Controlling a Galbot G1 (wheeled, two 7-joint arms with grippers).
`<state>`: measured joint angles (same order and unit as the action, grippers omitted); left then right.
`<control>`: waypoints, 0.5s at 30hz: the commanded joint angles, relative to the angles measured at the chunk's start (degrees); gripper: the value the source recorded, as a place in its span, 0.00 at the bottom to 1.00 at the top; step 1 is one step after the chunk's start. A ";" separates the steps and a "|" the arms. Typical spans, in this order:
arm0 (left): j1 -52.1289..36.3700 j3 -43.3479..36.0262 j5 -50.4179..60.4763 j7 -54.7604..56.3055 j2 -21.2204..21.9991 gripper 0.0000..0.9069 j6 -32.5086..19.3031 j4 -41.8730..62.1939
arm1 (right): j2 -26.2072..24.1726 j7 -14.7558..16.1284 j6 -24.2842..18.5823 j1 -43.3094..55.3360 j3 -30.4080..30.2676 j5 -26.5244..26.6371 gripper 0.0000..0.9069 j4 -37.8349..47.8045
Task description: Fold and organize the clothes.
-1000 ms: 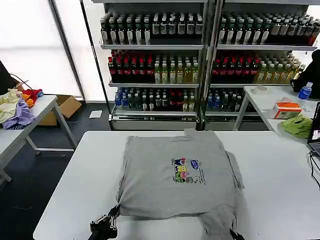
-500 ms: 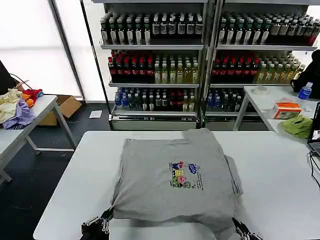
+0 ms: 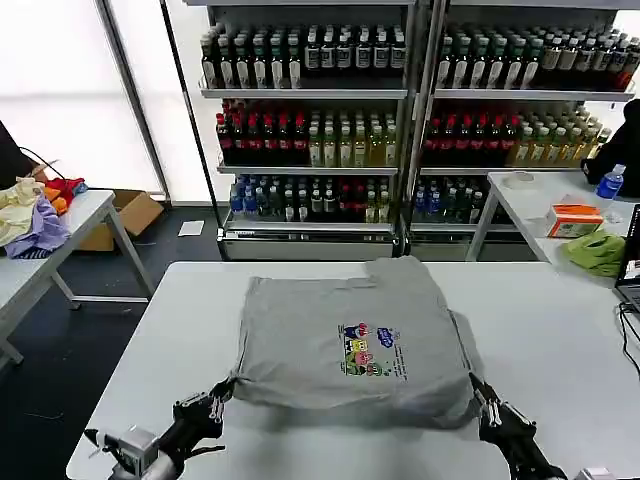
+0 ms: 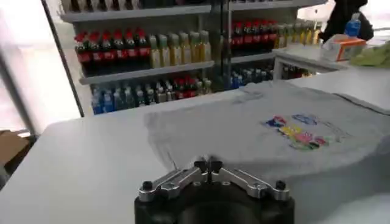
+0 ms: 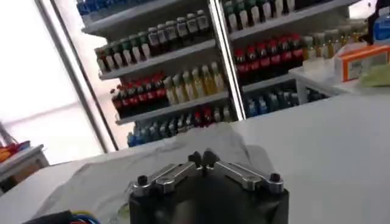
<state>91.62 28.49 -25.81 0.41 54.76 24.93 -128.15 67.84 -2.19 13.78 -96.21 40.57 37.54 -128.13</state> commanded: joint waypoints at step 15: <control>-25.32 -8.85 3.40 -3.81 1.68 1.00 -0.94 24.74 | -6.56 -1.73 5.58 29.23 -17.38 -8.85 1.00 24.19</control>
<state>73.10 21.68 -24.28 -2.61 55.80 24.49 -111.91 62.64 -3.98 18.04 -75.42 29.01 31.64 -111.75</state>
